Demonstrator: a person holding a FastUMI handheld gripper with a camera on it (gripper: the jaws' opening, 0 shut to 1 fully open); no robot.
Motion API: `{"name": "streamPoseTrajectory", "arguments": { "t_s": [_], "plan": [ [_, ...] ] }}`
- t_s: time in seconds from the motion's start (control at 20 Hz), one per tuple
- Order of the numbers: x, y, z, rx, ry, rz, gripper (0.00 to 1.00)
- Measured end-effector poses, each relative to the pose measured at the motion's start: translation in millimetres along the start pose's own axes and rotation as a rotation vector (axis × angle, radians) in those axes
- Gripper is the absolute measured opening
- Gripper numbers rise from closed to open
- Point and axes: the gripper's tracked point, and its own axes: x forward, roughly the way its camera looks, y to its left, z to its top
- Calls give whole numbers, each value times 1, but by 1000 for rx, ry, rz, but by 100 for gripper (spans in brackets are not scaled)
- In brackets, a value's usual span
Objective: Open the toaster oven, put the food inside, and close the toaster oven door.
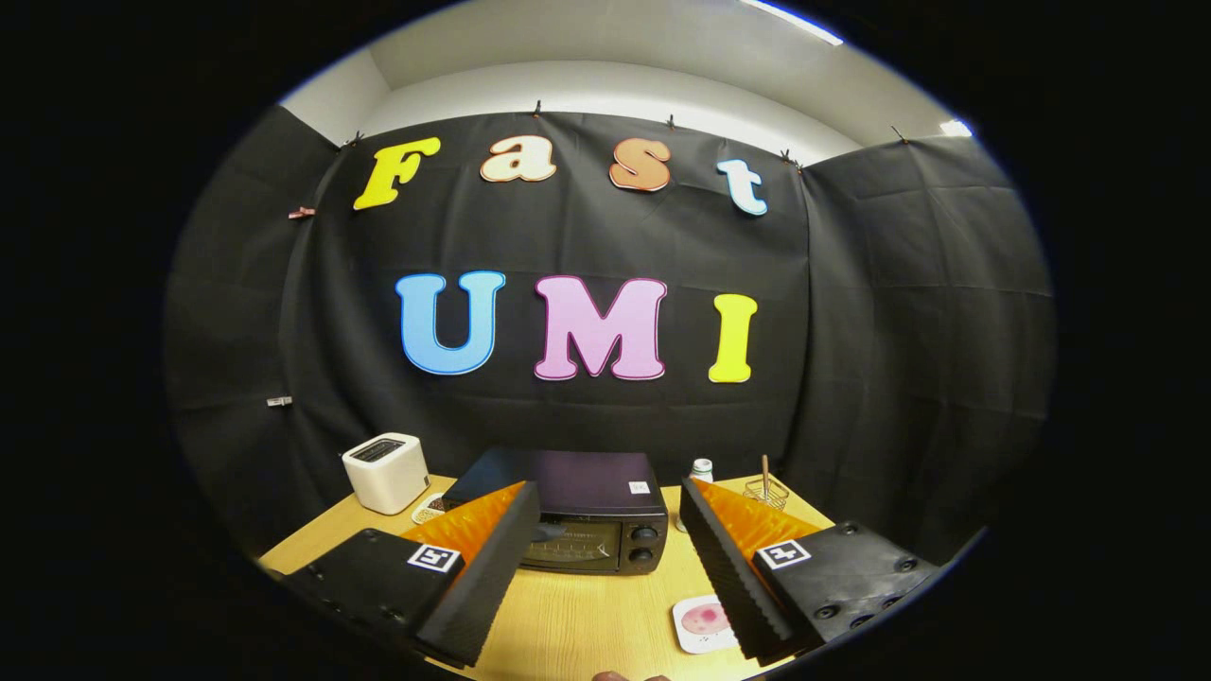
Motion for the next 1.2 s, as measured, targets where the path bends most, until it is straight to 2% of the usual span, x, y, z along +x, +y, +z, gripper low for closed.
{"name": "streamPoseTrajectory", "arguments": {
  "t_s": [0.55, 1.0, 1.2],
  "plan": [
    [26, 28, -21, 12, 51, 21, 98],
    [84, 67, -43, 3, 71, 29, 98],
    [114, 90, -67, 7, 109, 29, 98]
  ]
}}
